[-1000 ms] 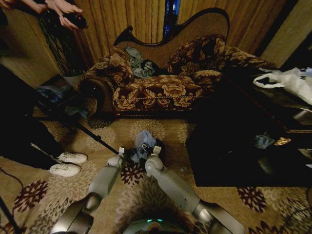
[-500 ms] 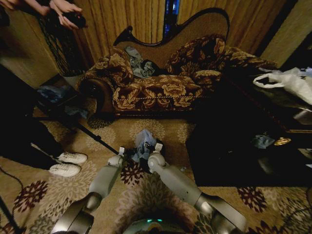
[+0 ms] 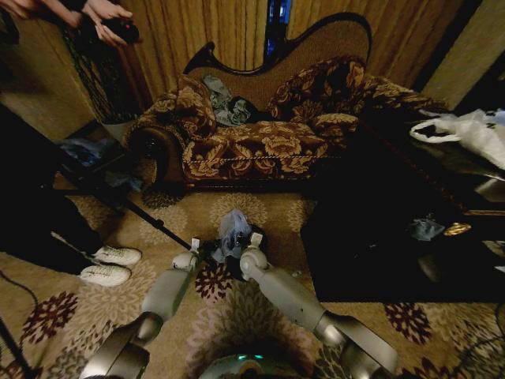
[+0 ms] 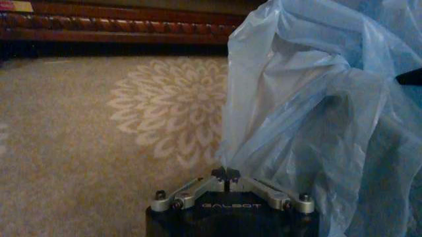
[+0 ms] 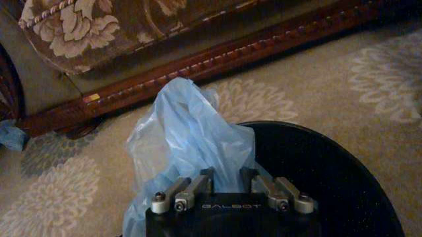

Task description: Place a garbage bag over the trash bin.

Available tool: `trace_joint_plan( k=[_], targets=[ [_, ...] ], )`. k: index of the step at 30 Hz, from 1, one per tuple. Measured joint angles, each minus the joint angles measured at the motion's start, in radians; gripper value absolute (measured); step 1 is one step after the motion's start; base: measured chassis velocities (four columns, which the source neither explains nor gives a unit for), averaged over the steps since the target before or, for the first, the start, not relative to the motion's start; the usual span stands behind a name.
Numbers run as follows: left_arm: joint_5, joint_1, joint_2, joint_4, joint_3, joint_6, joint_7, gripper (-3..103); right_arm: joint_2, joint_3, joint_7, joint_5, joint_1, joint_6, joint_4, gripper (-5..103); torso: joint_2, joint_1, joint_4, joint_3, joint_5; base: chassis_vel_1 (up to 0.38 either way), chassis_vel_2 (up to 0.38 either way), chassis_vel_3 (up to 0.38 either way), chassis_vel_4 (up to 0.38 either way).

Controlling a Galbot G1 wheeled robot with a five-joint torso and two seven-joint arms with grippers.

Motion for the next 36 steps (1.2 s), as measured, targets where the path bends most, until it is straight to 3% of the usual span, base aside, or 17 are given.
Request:
trace_joint_plan(
  k=[3, 6, 14, 21, 36],
  targets=[
    [0.000, 0.000, -0.001, 0.003, 0.001, -0.005, 0.001, 0, -0.003, 0.000, -0.004, -0.006, 0.000, 0.002, -0.002, 8, 0.000, 0.000, 0.0000, 0.000, 0.0000, 0.000, 0.000, 0.000, 0.000],
    [-0.001, 0.000, -0.002, 0.003, 0.001, -0.006, 0.000, 0, -0.005, 0.000, -0.011, -0.020, 0.000, 0.008, -0.009, 1, 0.000, 0.000, -0.0001, 0.000, 0.0000, 0.000, 0.000, 0.000, 0.000],
    [-0.003, 0.000, -0.003, 0.005, -0.001, -0.009, -0.001, 0, -0.031, -0.008, -0.011, -0.051, -0.004, 0.018, 0.022, 0, 0.000, 0.000, 0.0000, 0.000, 0.0000, 0.000, 0.000, 0.000, 0.000],
    [-0.002, 0.004, -0.009, 0.000, -0.004, -0.012, -0.004, 0, -0.109, -0.024, 0.007, -0.077, -0.019, 0.014, 0.115, 0, 0.000, 0.000, -0.0001, 0.000, 0.0001, 0.000, 0.000, 0.000, 0.000],
    [0.003, 0.013, -0.014, -0.019, -0.005, -0.013, -0.010, 0, -0.227, -0.017, -0.021, -0.175, 0.007, -0.029, 0.146, 0, 0.000, 0.000, -0.0001, 0.000, 0.0000, 0.000, 0.000, 0.000, 0.000]
  ],
)
